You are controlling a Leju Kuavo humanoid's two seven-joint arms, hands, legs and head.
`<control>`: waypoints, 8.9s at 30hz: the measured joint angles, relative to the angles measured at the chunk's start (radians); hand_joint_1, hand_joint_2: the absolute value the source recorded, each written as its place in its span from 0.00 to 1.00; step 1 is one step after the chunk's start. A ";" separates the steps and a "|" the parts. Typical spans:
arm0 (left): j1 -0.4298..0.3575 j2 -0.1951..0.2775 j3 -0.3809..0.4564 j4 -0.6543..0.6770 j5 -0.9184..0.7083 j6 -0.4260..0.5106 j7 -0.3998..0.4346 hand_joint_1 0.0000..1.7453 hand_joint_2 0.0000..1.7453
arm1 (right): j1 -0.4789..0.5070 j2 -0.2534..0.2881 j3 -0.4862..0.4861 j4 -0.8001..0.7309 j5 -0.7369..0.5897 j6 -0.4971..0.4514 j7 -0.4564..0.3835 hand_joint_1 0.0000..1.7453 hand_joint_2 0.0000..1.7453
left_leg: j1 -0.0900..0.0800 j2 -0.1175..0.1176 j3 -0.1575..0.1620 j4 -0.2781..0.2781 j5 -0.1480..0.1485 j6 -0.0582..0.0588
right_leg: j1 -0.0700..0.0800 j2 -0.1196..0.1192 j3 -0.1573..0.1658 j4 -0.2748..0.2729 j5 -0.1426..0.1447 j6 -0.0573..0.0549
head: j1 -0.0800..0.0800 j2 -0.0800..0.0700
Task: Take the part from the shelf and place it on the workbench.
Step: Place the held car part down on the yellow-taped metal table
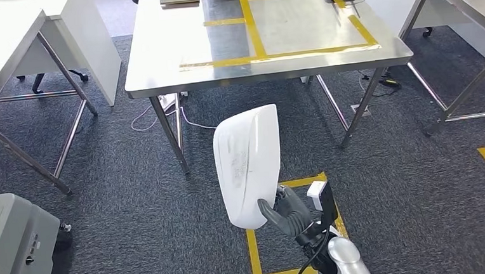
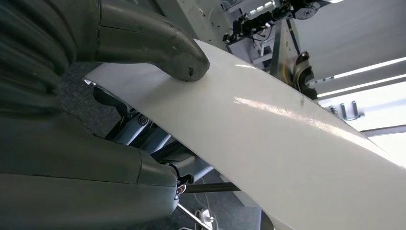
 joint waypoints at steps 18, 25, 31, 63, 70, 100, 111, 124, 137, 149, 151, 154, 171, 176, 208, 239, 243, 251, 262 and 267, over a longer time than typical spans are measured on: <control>-0.006 -0.002 0.001 -0.002 -0.004 0.006 0.013 0.00 1.00 | 0.009 0.001 0.002 -0.024 0.010 -0.004 0.012 1.00 1.00 | -0.002 -0.025 0.054 -0.106 0.053 0.017 | 0.004 0.014 0.051 -0.121 0.067 -0.008 | 0.002 0.000; -0.007 -0.002 0.001 -0.002 -0.012 0.010 0.008 0.00 1.00 | 0.026 -0.010 0.002 -0.025 0.012 -0.007 0.011 1.00 1.00 | 0.037 -0.029 0.029 -0.047 0.021 -0.046 | -0.040 0.015 0.053 -0.146 0.108 0.050 | 0.004 0.000; -0.010 0.000 0.001 -0.003 -0.020 0.010 0.008 0.00 1.00 | 0.027 -0.010 0.004 -0.035 0.017 -0.007 0.010 1.00 1.00 | 0.042 -0.021 0.007 0.000 -0.017 -0.078 | -0.034 0.017 0.058 -0.158 0.104 -0.014 | 0.006 0.000; -0.018 -0.006 0.001 -0.003 -0.035 0.008 0.014 0.00 1.00 | 0.029 -0.013 0.004 -0.057 0.017 -0.015 0.011 1.00 1.00 | -0.021 -0.015 0.020 0.050 -0.074 -0.022 | 0.010 0.012 0.064 -0.206 0.142 -0.057 | 0.001 0.000; -0.016 -0.003 0.001 -0.003 -0.042 0.009 0.020 0.00 1.00 | 0.034 -0.013 0.004 -0.059 0.017 -0.018 0.012 1.00 1.00 | 0.009 -0.002 -0.076 0.143 -0.027 -0.059 | -0.010 0.010 0.102 -0.204 0.109 -0.042 | -0.001 0.000; -0.013 -0.003 -0.003 -0.004 -0.041 0.009 0.006 0.00 1.00 | 0.028 -0.012 0.004 -0.077 0.096 -0.122 0.050 1.00 1.00 | -0.002 -0.003 -0.109 0.203 -0.055 -0.051 | 0.003 0.010 0.118 -0.218 0.110 -0.060 | -0.009 0.000; -0.021 -0.004 -0.003 -0.004 -0.046 0.009 0.020 0.00 1.00 | -0.126 0.018 0.012 -0.016 0.303 -0.395 0.163 1.00 1.00 | 0.000 -0.002 -0.011 -0.003 0.005 0.003 | -0.003 0.013 0.035 -0.018 -0.016 -0.003 | -0.007 0.000; -0.097 -0.023 -0.043 -0.002 -0.097 0.008 0.074 0.00 1.00 | -0.813 0.064 0.020 0.520 0.754 -0.722 0.455 1.00 1.00 | -0.017 -0.009 0.013 0.032 -0.054 -0.030 | 0.014 0.014 0.028 -0.207 0.175 -0.059 | -0.010 0.000; -0.057 -0.034 -0.044 0.012 -0.070 0.009 0.102 0.00 1.00 | -1.133 0.000 0.132 0.774 1.025 -0.628 0.774 1.00 1.00 | -0.001 -0.004 -0.061 0.002 0.053 -0.024 | 0.009 0.019 0.103 -0.197 0.083 -0.025 | -0.015 0.000; -0.062 -0.055 -0.044 0.013 -0.083 0.009 0.100 0.00 1.00 | -1.156 -0.064 0.185 0.825 1.087 -0.573 0.791 1.00 1.00 | -0.003 -0.012 0.021 -0.003 -0.018 -0.011 | 0.012 0.014 -0.024 -0.164 0.208 -0.020 | -0.012 0.000; -0.070 -0.059 -0.044 0.014 -0.087 0.009 0.097 0.00 1.00 | -1.154 -0.066 0.189 0.829 1.093 -0.555 0.790 1.00 1.00 | -0.004 -0.013 0.022 -0.006 -0.023 -0.022 | 0.019 0.015 -0.011 -0.191 0.201 -0.027 | -0.012 0.000; -0.074 -0.061 -0.044 0.011 -0.080 0.009 0.089 0.00 1.00 | -1.147 -0.063 0.196 0.831 1.104 -0.527 0.793 1.00 1.00 | -0.004 -0.009 0.021 0.009 -0.037 -0.037 | 0.012 0.017 0.006 -0.203 0.192 -0.043 | -0.012 0.000; -0.037 -0.048 -0.024 0.011 -0.031 0.009 0.081 0.00 1.00 | -1.107 -0.030 0.205 0.844 1.117 -0.458 0.810 1.00 1.00 | -0.005 -0.005 -0.030 -0.021 0.043 0.003 | 0.013 0.018 0.026 -0.098 0.069 -0.014 | -0.011 0.000; -0.031 -0.048 -0.020 0.011 -0.031 0.009 0.080 0.00 1.00 | -1.089 -0.033 0.205 0.850 1.120 -0.454 0.810 1.00 1.00 | -0.004 -0.006 -0.007 -0.017 0.018 0.005 | 0.004 0.016 -0.097 0.057 0.072 -0.003 | -0.010 0.000; -0.035 -0.051 -0.018 0.008 -0.041 0.009 0.075 0.00 1.00 | -1.086 -0.032 0.205 0.850 1.130 -0.455 0.787 1.00 1.00 | -0.003 -0.006 0.004 -0.022 0.011 0.002 | -0.002 0.014 -0.063 -0.025 0.126 0.001 | -0.009 0.000; -0.046 -0.062 -0.018 0.008 -0.052 0.009 0.053 0.00 1.00 | -1.088 -0.037 0.205 0.850 1.147 -0.444 0.778 1.00 1.00 | -0.005 -0.008 -0.013 -0.012 0.019 0.004 | -0.001 0.014 -0.043 -0.057 0.127 0.000 | -0.012 0.000; -0.048 -0.062 -0.018 0.008 -0.040 0.009 0.053 0.00 1.00 | -1.089 -0.033 0.205 0.851 1.170 -0.405 0.740 1.00 1.00 | -0.011 -0.008 -0.015 -0.002 0.007 -0.003 | 0.002 0.015 0.020 -0.189 0.166 -0.009 | -0.013 0.000; -0.044 -0.064 -0.017 0.009 -0.033 0.009 0.047 0.00 1.00 | -1.072 -0.019 0.206 0.851 1.182 -0.395 0.727 1.00 1.00 | -0.012 -0.005 -0.002 -0.021 0.014 -0.010 | 0.004 0.019 0.021 -0.190 0.167 -0.024 | -0.014 0.000; -0.037 -0.065 -0.012 0.010 -0.025 0.009 0.038 0.00 1.00 | -1.071 -0.010 0.206 0.851 1.187 -0.384 0.709 0.00 1.00 | -0.012 -0.005 -0.001 -0.023 0.015 -0.024 | 0.004 0.019 0.023 -0.191 0.167 -0.025 | -0.014 0.000; -0.034 -0.066 -0.012 0.010 -0.027 0.009 0.032 0.00 1.00 | -1.071 -0.010 0.206 0.851 1.192 -0.378 0.710 0.00 1.00 | -0.013 -0.006 -0.001 -0.022 0.015 -0.023 | 0.004 0.018 0.025 -0.195 0.168 -0.023 | -0.014 0.000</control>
